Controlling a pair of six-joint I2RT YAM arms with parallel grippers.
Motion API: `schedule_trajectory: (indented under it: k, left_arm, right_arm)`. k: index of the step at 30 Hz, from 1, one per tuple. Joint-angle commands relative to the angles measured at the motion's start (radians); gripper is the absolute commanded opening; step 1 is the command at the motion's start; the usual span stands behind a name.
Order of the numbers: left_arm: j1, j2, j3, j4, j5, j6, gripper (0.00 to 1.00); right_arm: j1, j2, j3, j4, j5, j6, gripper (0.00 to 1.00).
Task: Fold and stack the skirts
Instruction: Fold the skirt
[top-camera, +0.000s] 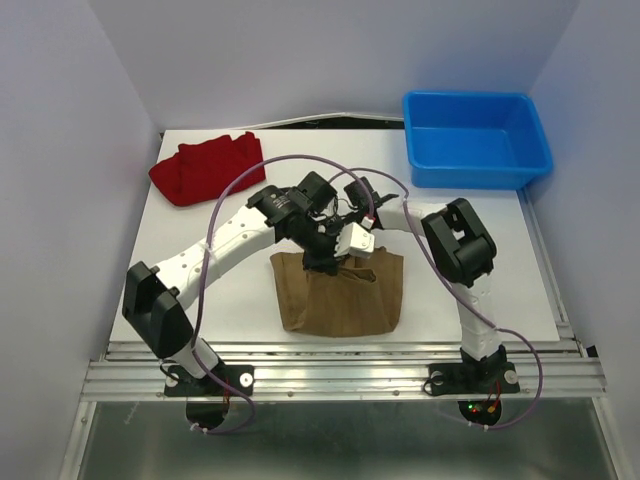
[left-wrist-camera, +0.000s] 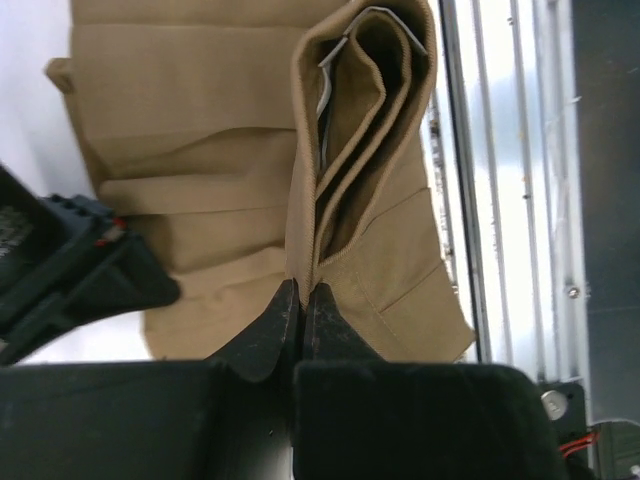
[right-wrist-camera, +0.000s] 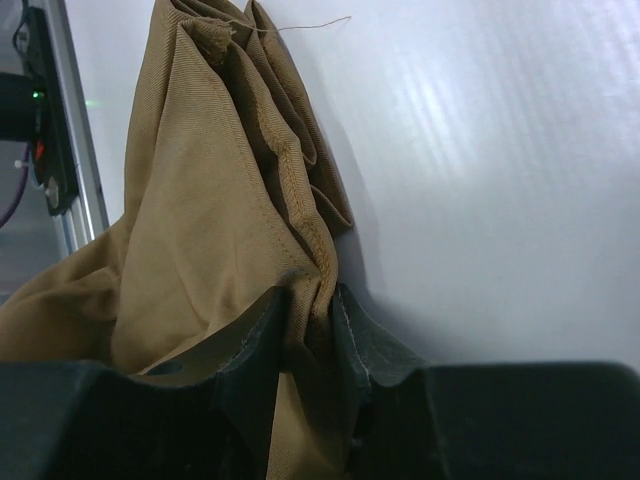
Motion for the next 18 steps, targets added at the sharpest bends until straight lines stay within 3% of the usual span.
schedule_trajectory:
  k: [1, 18]
  left_arm:
    - [0.028, 0.049, 0.084, -0.020, -0.013, 0.084, 0.00]
    - [0.096, 0.216, 0.062, 0.168, -0.100, 0.160, 0.00]
  right_arm:
    - [0.042, -0.036, -0.051, -0.012, -0.035, 0.026, 0.32]
    - [0.052, -0.035, -0.060, -0.015, -0.084, 0.039, 0.32]
